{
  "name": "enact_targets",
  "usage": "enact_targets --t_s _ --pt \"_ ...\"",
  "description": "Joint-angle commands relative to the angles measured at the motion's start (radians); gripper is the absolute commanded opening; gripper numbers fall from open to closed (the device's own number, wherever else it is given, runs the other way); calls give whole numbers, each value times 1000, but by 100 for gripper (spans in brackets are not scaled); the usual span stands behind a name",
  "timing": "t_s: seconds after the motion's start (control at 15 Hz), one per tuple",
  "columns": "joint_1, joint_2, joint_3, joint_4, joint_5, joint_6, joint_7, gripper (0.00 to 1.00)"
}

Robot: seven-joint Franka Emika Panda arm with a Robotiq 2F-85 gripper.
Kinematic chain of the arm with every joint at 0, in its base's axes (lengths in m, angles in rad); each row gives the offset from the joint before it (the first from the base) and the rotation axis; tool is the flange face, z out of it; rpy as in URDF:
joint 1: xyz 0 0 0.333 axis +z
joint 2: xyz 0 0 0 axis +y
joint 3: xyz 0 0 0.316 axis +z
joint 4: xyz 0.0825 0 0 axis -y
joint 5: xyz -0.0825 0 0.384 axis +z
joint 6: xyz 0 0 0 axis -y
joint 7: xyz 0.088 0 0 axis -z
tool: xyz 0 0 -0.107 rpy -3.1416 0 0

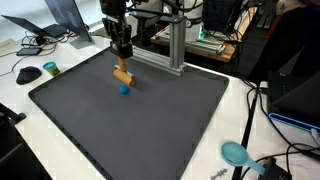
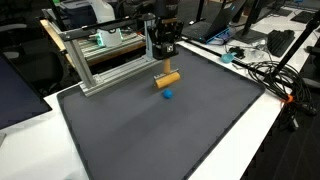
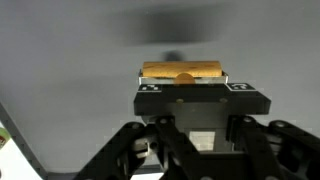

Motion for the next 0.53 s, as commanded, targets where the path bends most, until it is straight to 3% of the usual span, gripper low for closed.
enact_targets --t_s 0.0,0.47 --pt "7 47 -19 48 -10 17 -24 22" --pt "12 99 -27 73 -14 27 -22 22"
